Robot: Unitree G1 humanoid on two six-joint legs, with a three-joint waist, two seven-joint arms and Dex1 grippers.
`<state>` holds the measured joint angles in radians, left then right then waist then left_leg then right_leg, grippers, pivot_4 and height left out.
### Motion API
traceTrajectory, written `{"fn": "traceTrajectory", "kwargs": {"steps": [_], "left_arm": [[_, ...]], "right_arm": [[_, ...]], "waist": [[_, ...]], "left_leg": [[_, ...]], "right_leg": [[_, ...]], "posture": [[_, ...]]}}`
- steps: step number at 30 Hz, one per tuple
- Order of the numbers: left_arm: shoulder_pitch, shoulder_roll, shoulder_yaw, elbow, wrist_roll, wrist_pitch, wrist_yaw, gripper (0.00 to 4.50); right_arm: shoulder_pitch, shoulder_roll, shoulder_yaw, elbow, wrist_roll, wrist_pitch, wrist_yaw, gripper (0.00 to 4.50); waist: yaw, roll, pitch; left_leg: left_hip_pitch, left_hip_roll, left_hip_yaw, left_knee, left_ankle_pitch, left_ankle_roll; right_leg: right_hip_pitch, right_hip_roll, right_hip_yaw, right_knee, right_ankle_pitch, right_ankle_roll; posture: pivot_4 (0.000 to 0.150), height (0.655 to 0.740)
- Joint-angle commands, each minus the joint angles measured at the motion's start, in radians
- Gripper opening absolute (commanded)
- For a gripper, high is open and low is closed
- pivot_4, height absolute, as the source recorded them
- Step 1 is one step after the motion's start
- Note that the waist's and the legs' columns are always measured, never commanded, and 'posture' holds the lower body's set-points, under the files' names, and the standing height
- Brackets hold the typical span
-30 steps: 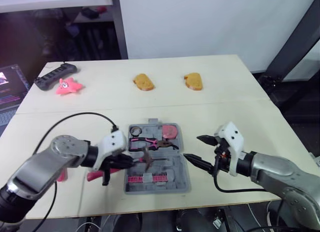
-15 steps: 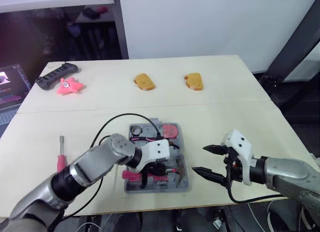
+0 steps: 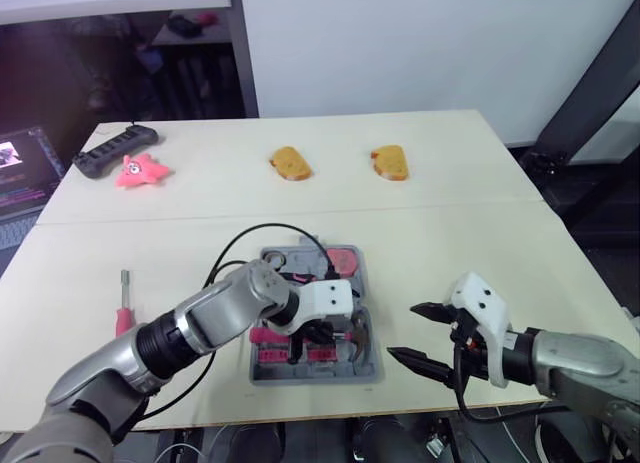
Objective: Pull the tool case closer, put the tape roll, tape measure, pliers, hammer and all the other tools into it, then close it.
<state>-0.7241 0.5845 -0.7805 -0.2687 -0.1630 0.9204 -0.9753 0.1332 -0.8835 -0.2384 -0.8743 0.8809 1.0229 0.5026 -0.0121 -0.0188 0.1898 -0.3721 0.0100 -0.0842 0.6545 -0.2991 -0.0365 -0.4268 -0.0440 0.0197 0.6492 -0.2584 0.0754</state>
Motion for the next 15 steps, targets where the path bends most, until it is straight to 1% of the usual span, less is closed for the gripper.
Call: {"fn": "traceTrajectory", "kwargs": {"steps": [1,8,15], "left_arm": [[-0.013,-0.013,-0.009,0.034,0.04,-0.06,-0.013,0.08],[0.026,-0.014,-0.021,0.045,0.058,-0.078,-0.045,0.08],[0.032,-0.029,-0.005,0.079,0.097,-0.131,-0.03,0.08]], "right_arm": [[-0.005,0.01,-0.009,-0.038,0.024,-0.006,-0.022,4.5],[-0.004,0.006,-0.007,-0.035,0.036,-0.008,-0.044,4.5],[-0.015,-0.003,-0.006,-0.022,0.03,-0.017,-0.043,4.5]], "waist": [[0.0,0.0,0.0],[0.001,0.0,0.0],[0.001,0.0,0.0]], "left_leg": [[0.0,0.0,0.0,0.0,0.0,0.0],[0.0,0.0,0.0,0.001,0.0,0.0],[-0.001,0.0,0.0,0.003,0.0,0.0]], "right_leg": [[0.0,0.0,0.0,0.0,0.0,0.0],[0.0,0.0,0.0,0.0,0.0,0.0],[0.0,0.0,0.0,0.002,0.0,0.0]], "posture": [[0.15,0.74],[0.15,0.74],[0.15,0.74]]}}
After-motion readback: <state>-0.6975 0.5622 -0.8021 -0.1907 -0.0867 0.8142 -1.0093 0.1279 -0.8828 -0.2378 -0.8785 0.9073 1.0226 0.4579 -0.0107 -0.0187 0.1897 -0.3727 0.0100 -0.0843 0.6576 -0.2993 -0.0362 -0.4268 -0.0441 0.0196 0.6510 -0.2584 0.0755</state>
